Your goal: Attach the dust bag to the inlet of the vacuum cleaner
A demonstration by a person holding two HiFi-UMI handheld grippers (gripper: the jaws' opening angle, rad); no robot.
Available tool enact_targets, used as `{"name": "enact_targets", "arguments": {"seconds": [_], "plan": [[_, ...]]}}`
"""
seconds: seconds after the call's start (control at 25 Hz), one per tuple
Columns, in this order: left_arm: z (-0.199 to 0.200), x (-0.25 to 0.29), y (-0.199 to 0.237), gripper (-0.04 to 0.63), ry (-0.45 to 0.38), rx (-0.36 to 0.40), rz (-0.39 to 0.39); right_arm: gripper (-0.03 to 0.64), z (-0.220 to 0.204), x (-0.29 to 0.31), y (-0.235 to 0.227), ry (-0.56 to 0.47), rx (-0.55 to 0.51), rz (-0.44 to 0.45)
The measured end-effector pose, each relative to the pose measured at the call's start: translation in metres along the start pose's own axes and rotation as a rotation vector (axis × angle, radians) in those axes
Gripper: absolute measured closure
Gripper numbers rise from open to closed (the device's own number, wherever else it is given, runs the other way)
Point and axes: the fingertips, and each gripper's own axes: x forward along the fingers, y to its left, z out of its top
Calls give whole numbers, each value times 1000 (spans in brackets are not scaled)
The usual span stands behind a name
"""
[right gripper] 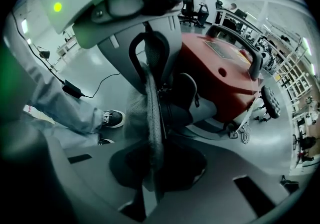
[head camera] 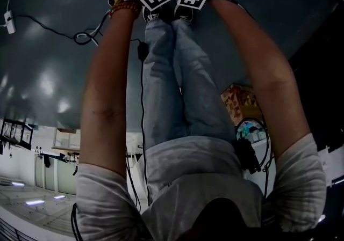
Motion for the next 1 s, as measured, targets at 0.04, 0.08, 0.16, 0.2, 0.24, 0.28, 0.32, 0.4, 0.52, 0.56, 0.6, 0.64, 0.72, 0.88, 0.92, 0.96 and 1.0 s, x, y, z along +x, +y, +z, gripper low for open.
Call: {"name": "enact_targets", "arguments": {"seconds": [0.04,0.08,0.16,0.2,0.24,0.28,0.32,0.4,0.52,0.56,0.6,0.64,0.72,0.88,0.92,0.96,1.0], "plan": [[-1,1,2,568,4,-15,4,578,2,-1,-3,-7,3,-1],[-1,0,5,566,5,-26,9,578,4,-2,-5,-14,12,-1],[1,-2,6,563,-3,-41,11,577,4,-2,-9,-22,48,6],[2,-3,6,554,-9,-48,9,577,3,-3,-9,-24,66,12],[3,-4,5,541,-13,-54,7,577,1,-3,-9,-25,81,18],[3,-6,5,535,-17,-57,10,577,-1,-4,-8,-26,93,22],[4,-8,5,529,-20,-57,16,569,-4,-5,-7,-27,101,24],[5,-12,0,522,-28,-58,34,551,-9,-10,-3,-31,117,21],[5,-23,-7,517,-46,-80,62,538,-9,-25,0,-53,148,2],[4,-28,-8,517,-53,-85,73,538,-7,-30,0,-62,157,-5],[3,-32,-7,518,-60,-86,84,538,-4,-35,-1,-71,166,-13],[3,-36,-7,520,-66,-86,94,538,-2,-39,-2,-82,174,-20],[5,-41,-9,550,-81,-89,112,540,2,-47,0,-109,193,-32],[12,-44,-15,591,-118,-114,126,577,15,-58,8,-180,231,-50],[13,-45,-15,592,-129,-123,126,589,19,-59,9,-196,243,-54],[15,-46,-16,592,-139,-132,126,603,23,-60,11,-209,250,-58],[18,-46,-17,592,-149,-141,127,604,26,-61,12,-220,253,-61]]}}
